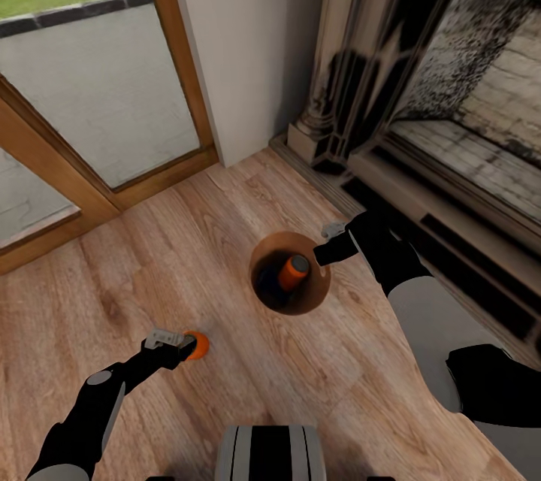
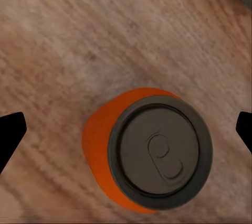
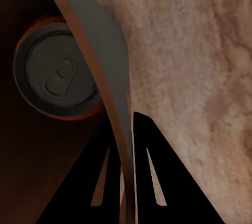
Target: Put the three can of soda from the living room inside the tash can in the kitchen.
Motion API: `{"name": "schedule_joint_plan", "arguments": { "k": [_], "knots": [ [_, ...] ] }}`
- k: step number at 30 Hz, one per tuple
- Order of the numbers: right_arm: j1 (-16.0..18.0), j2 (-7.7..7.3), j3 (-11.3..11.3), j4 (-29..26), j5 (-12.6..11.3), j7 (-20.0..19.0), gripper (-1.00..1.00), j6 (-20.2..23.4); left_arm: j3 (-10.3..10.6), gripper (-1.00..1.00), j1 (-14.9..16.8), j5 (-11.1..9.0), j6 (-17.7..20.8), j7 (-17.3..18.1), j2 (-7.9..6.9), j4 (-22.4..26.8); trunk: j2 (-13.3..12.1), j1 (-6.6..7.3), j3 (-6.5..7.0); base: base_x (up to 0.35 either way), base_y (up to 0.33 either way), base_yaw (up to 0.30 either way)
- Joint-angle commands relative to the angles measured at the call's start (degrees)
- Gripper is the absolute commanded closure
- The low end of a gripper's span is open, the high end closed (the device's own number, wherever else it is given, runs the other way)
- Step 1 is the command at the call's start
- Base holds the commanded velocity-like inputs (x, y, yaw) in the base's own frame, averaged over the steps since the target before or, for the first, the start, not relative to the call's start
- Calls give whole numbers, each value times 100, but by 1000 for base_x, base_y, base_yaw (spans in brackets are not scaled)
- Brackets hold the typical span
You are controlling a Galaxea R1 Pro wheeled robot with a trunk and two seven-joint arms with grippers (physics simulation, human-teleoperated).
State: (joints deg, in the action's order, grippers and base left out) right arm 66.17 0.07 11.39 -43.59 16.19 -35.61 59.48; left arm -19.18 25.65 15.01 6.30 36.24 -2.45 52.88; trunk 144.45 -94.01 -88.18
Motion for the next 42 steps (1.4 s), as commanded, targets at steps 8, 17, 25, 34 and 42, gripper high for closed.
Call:
{"name": "schedule_joint_plan", "arguments": {
  "k": [8, 17, 25, 34, 42],
  "knots": [
    [1, 1, -5, 0, -186, -42, 100, 52, 1, -100, 1, -5, 10, 7, -1, -13, 0, 1, 0, 0, 0, 0],
    [1, 19, -5, 0, -186, -42, 100, 52, 2, -100, 1, 3, 16, 2, -1, -15, 8, -15, -133, 0, 0, 0],
    [-5, 19, -5, 0, -186, -42, 100, 52, 1, -100, 1, 1, 4, 2, -1, -21, 8, -15, -133, 0, 0, 0],
    [-8, 23, -5, 0, -186, -42, 100, 52, 1, -100, 1, 18, 14, -7, -1, -23, 14, -25, -221, 0, 0, 0],
    [-5, 19, -24, -19, -197, -39, 100, 52, -4, -100, 1, -6, 7, -3, -1, -23, 14, -25, -221, 0, 0, 0]
  ]
}}
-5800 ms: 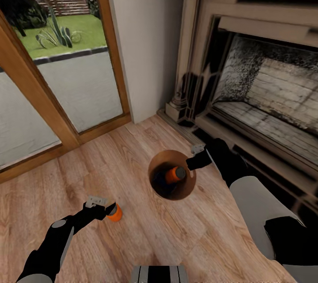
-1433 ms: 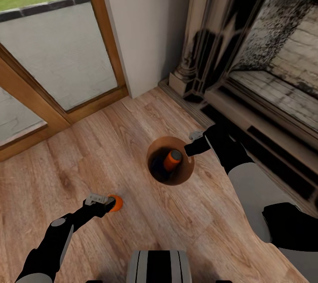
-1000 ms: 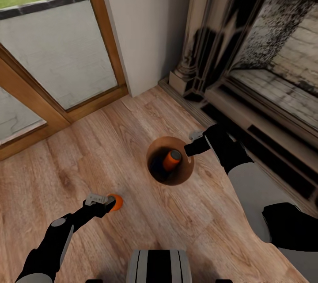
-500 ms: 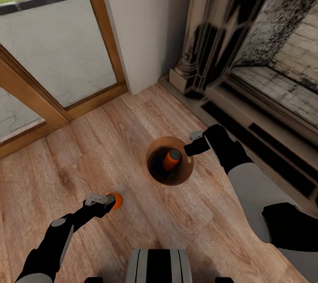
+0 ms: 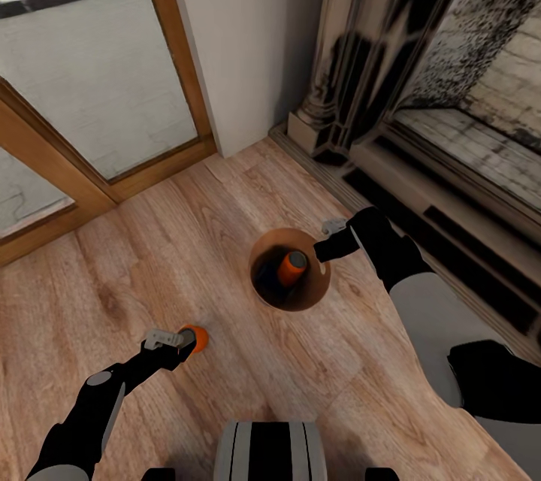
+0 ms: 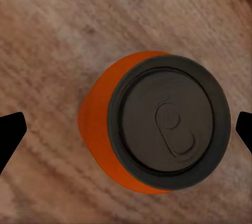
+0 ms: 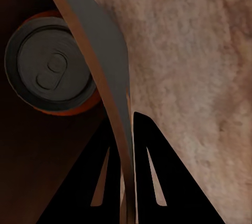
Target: Put the three can of soda from the living room inside the tash can in the kitchen.
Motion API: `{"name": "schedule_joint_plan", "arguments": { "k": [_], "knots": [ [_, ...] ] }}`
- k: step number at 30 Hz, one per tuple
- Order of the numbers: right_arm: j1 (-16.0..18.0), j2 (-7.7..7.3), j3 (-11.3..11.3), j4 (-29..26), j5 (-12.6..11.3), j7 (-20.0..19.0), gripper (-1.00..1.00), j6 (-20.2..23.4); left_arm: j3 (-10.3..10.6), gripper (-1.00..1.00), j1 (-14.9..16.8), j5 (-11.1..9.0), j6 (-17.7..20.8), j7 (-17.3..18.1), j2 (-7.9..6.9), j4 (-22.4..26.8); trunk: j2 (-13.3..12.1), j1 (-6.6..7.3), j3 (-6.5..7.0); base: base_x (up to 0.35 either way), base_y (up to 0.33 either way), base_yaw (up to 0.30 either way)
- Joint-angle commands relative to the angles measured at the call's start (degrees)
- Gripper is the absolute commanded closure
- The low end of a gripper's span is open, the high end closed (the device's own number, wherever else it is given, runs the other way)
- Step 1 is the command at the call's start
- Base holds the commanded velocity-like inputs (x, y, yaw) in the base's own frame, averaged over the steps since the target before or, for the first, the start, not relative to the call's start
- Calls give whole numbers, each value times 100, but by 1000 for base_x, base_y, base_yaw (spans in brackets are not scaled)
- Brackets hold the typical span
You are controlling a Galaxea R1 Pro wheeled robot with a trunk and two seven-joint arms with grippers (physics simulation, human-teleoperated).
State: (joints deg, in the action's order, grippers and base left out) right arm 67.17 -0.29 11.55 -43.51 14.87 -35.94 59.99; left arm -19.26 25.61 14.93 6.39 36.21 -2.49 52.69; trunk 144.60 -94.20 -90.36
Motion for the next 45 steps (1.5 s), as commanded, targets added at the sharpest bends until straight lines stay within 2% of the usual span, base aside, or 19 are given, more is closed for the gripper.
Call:
{"name": "schedule_joint_plan", "arguments": {
  "k": [1, 4, 6, 9, 11, 14, 16, 27, 45],
  "knots": [
    [-104, 55, -46, -55, -67, -6, 100, 1, 3, -100, 5, 2, -3, 0, 3, -5, -2, -7, -3, 0, 0, 0],
    [-104, 55, -78, -345, -75, -3, 100, 1, 3, -100, 4, 1, -4, 0, 3, -5, -2, -7, -3, 0, 0, 0],
    [-107, 60, -116, -781, -19, -2, 100, 1, 3, -100, 5, 1, -5, 0, 3, -5, -2, -7, -3, 0, 0, 0],
    [-107, 63, -135, -956, 22, -1, 100, 1, 2, -100, 5, 1, -6, 0, 3, -5, -2, -7, -3, 0, 0, 0],
    [-108, 63, -189, -1119, 37, -1, 100, 1, 1, -100, 5, 1, -6, 0, 3, -5, -2, -7, -3, 0, 0, 0],
    [-114, 73, -336, -1711, 164, -1, 100, 1, 1, -100, 5, 3, -6, 0, 3, -5, -2, -7, -3, 0, 0, 0],
    [-115, 82, -360, -1811, 199, -1, 100, 1, 1, -100, 5, 6, -8, 0, 3, -5, -2, -7, -3, 0, 0, 0],
    [-121, 75, -408, -2145, 235, -5, 100, 1, 1, -100, 5, 15, -11, -7, 3, -5, -2, -7, -3, 0, 0, 0],
    [-177, 81, -391, -2170, 235, -10, 100, 1, 1, -100, 5, 31, 0, -8, 3, -6, -1, -9, -25, 58, -27, 0]
  ]
}}
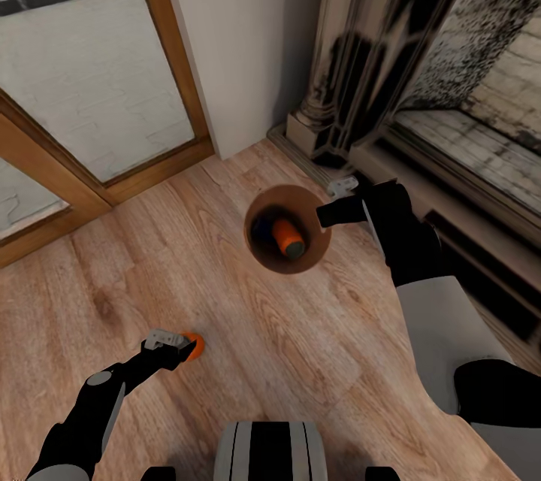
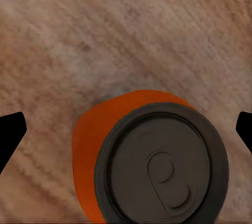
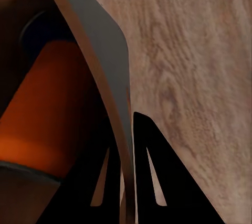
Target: Put the three can of soda from the living room inside the tash can in the kitchen.
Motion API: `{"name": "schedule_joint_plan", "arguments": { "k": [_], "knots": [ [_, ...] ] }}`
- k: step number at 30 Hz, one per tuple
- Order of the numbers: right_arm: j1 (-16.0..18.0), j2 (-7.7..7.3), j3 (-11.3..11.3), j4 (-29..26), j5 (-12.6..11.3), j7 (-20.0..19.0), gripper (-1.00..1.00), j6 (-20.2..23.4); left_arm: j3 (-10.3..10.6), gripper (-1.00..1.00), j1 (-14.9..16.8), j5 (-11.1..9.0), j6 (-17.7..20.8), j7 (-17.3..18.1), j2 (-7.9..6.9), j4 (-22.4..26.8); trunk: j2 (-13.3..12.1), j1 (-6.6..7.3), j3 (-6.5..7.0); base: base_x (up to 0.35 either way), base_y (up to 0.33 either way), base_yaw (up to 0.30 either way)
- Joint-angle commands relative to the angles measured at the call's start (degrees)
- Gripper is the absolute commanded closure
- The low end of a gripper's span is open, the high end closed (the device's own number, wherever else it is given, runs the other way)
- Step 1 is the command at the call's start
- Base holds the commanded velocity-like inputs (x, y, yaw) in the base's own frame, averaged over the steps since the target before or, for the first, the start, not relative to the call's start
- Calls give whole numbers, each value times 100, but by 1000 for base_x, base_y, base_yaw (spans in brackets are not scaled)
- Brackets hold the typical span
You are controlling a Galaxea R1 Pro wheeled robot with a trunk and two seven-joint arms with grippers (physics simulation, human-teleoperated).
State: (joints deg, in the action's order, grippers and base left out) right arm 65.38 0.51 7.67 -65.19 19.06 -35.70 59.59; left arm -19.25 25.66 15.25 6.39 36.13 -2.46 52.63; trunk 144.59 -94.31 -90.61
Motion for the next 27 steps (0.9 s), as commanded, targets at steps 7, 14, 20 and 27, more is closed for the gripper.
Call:
{"name": "schedule_joint_plan", "arguments": {
  "k": [7, 14, 20, 27],
  "knots": [
    [-13, 1, -2, -2, -183, -31, 100, 41, 2, -100, 0, 7, 4, 0, 0, -7, 10, -17, -155, 0, 0, 0],
    [-22, 9, 6, -2, -183, -30, 100, 41, 0, -100, 0, -11, 0, 1, 0, -3, 10, -17, -155, 0, 0, 0],
    [-25, 15, 9, -2, -183, -31, 100, 41, 0, 100, 0, -14, -10, 7, 0, -6, 10, -17, -155, 0, 0, 0],
    [-29, 4, 6, 5, -183, -29, 100, 41, 0, 100, 0, 11, 9, 2, -3, -7, 10, -17, -155, 0, 0, 0]
  ]
}}
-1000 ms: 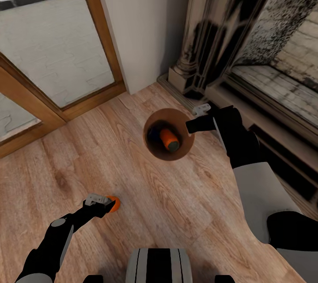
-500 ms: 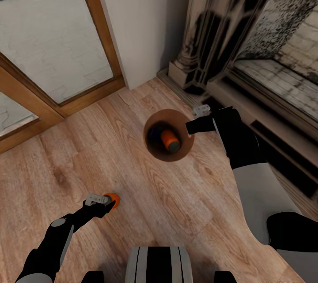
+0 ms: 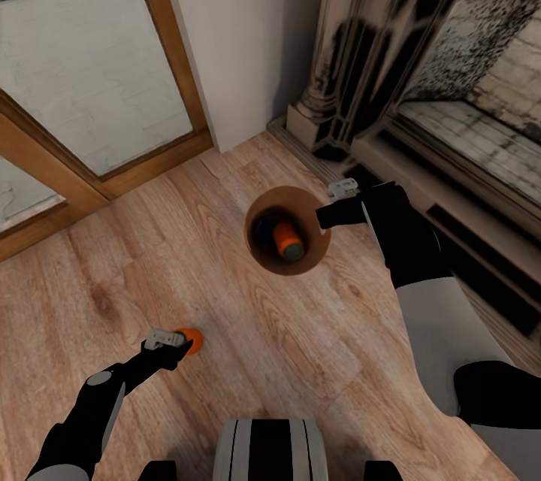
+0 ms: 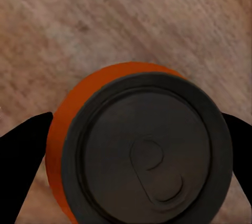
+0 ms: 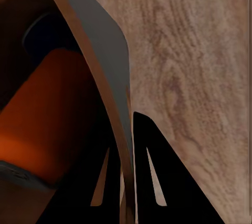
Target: Put the three can of soda from the living room inside the tash can in the kitchen.
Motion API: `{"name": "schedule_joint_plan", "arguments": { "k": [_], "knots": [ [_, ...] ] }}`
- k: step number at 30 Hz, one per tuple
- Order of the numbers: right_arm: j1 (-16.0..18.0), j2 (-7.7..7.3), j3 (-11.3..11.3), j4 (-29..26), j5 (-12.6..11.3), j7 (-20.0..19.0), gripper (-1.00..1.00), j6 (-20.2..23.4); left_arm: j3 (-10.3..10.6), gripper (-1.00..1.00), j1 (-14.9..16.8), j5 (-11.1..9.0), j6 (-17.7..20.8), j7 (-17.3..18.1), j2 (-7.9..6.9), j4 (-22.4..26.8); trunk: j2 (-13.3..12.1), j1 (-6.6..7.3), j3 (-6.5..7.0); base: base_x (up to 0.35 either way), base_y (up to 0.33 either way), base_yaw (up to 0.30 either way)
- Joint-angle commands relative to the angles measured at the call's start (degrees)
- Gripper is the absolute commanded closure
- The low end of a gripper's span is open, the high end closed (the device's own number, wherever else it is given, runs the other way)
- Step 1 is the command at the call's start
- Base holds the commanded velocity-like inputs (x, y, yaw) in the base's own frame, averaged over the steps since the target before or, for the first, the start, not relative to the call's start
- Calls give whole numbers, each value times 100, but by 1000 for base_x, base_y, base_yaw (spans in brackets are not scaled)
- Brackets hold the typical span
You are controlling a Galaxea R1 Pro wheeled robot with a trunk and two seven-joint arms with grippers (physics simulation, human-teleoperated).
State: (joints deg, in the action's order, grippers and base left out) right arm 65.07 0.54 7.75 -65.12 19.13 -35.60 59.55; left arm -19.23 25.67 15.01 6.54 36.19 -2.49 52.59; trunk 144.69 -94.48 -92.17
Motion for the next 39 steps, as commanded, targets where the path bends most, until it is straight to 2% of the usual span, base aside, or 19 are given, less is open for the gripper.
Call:
{"name": "schedule_joint_plan", "arguments": {
  "k": [1, 21, 25, 27, 30, 31, 32, 34, 36, 37, 39],
  "knots": [
    [0, 0, -5, 2, -191, -37, 100, 45, -1, 100, -1, 39, -3, -5, -2, -3, 0, 0, 0, 0, 0, 0],
    [-101, -45, 8, 151, -186, -43, 100, 45, 3, 100, -1, 24, 26, 19, -6, 1, -25, 49, 421, 0, 0, 0],
    [-131, -45, 13, 326, -189, -49, 100, 45, -4, 100, -1, -1, 302, 147, -30, 77, -31, 60, 510, 0, 0, 0],
    [-144, -63, 16, 487, -192, -53, 100, 45, -27, 100, -1, -12, 644, 436, -51, 279, -33, 65, 554, 0, 0, 0],
    [-150, -83, 10, 620, -197, -58, 100, 45, -47, 100, -1, -20, 1377, 791, -70, 1165, -37, 73, 621, 0, 0, 0],
    [-151, -84, 9, 647, -199, -60, 100, 45, -48, 100, -1, -25, 1512, 844, -71, 1347, -39, 75, 643, 0, 0, 0],
    [-152, -87, 4, 734, -207, -65, 100, 45, -51, 100, -1, -86, 1930, 1019, -77, 1939, -40, 78, 665, 0, 0, 0],
    [-152, -88, 1, 816, -217, -68, 100, 45, -53, 100, 2, -243, 2557, 1194, -94, 2734, -43, 83, 709, 0, 0, 0],
    [-152, -89, 0, 846, -221, -69, 100, 45, -54, 100, 5, -329, 2978, 1260, -164, 3178, -45, 88, 753, 0, 0, 0],
    [-153, -89, 4, 868, -224, -74, 100, 45, -58, 100, 29, -427, 3492, 1327, -376, 3568, -47, 91, 776, 0, 0, 0],
    [-153, -89, 3, 908, -225, -131, 100, 45, -56, 100, 78, -595, 3813, 1471, -527, 3709, -49, 96, 820, 0, 0, 0]
  ]
}}
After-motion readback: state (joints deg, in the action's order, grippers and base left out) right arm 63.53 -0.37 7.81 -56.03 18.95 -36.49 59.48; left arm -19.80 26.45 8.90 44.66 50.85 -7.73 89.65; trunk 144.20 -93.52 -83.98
